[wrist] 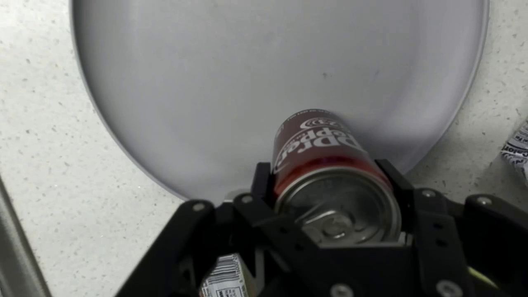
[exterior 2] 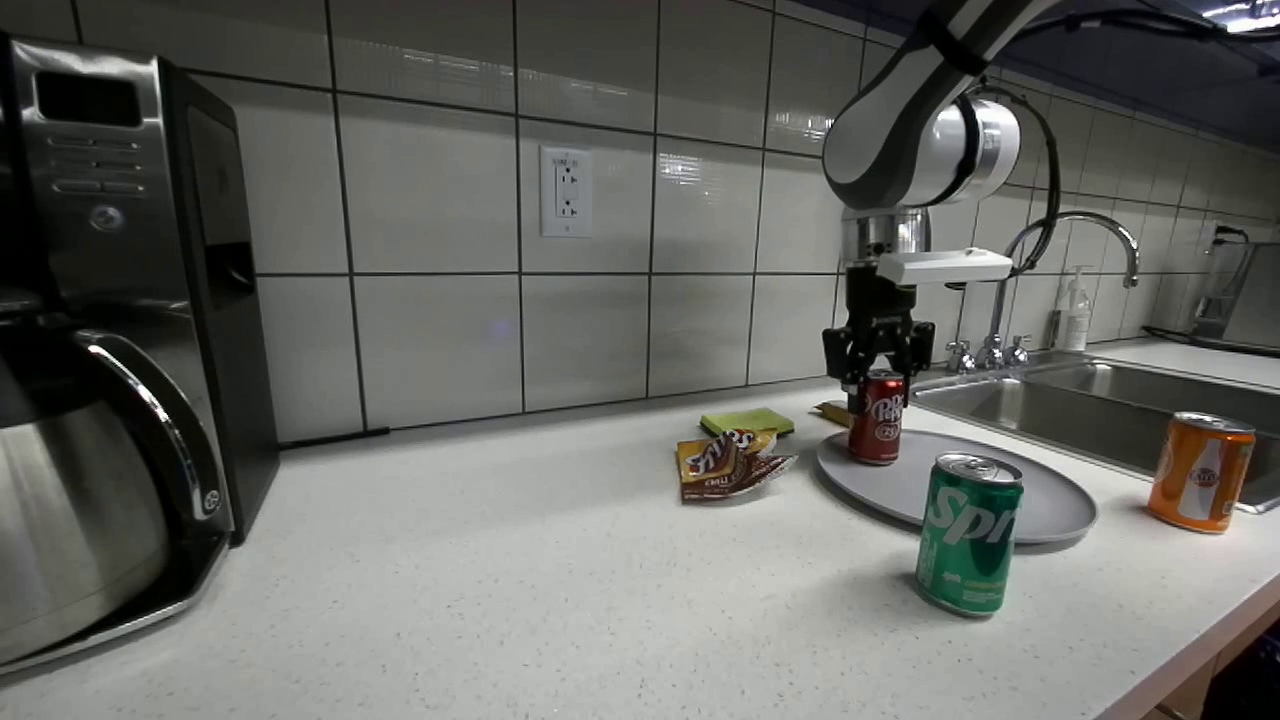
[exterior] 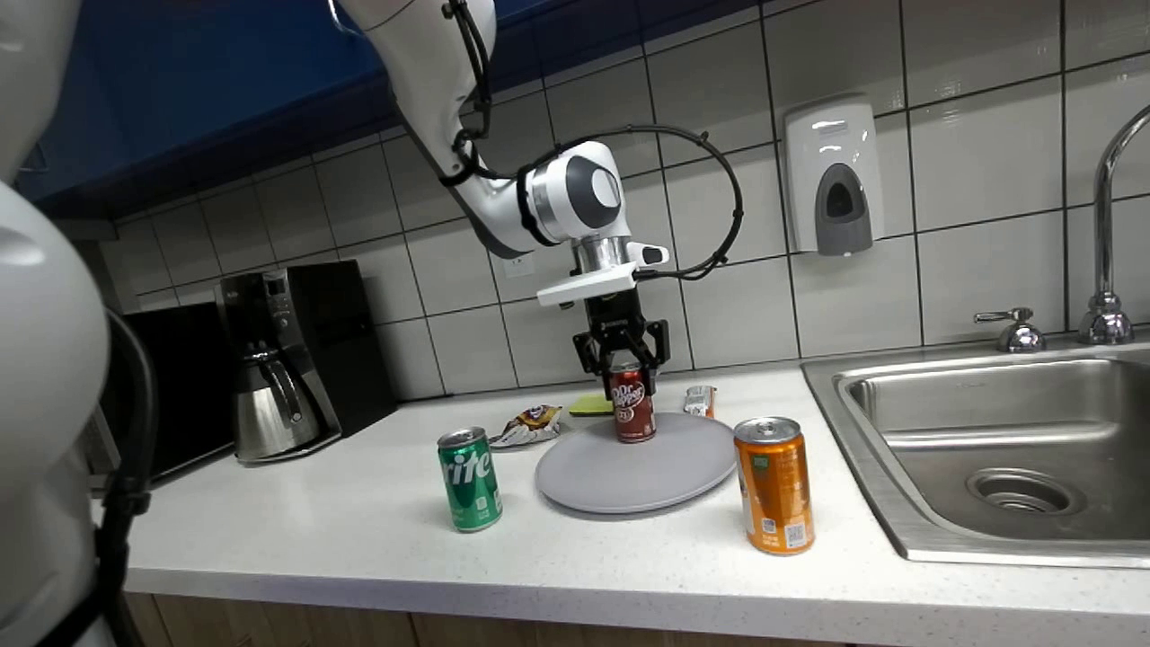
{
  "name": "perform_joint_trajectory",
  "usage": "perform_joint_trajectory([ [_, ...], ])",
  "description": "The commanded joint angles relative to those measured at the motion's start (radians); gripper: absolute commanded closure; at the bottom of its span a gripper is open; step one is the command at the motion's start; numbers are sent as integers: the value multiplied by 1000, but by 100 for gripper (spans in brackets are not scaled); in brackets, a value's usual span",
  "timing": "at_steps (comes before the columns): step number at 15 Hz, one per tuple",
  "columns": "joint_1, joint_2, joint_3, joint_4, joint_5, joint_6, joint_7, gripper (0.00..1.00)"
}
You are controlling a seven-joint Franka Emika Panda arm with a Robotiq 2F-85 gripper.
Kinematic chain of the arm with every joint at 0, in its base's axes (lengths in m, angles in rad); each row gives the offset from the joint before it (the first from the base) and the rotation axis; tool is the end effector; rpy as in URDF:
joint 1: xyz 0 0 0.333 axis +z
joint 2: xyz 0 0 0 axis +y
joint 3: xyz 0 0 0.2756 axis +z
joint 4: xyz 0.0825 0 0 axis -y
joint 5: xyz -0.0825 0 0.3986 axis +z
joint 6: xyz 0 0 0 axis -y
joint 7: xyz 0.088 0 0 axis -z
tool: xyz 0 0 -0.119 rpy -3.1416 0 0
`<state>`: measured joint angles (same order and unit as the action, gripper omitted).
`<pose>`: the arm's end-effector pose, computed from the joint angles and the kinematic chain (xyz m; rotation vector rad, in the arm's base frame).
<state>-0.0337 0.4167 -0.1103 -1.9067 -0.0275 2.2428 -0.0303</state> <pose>0.6063 -0.0885 0.2152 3.0772 -0.1357 -0.1293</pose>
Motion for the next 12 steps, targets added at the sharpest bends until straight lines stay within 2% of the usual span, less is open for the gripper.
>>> perform_joint_trajectory([
  [1,-1,-64,13,-71,-21,24,30,61],
  [7,-4,-82,15,-101,-19,29,29,61],
  [8,-3,-84,15,-105,-19,28,30,58],
  [9,-4,-86,15,-109,-19,28,30,11],
  [10,-4,-89,14,-112,-20,28,31,10],
  [12,-4,-98,13,-122,-21,30,32,1],
])
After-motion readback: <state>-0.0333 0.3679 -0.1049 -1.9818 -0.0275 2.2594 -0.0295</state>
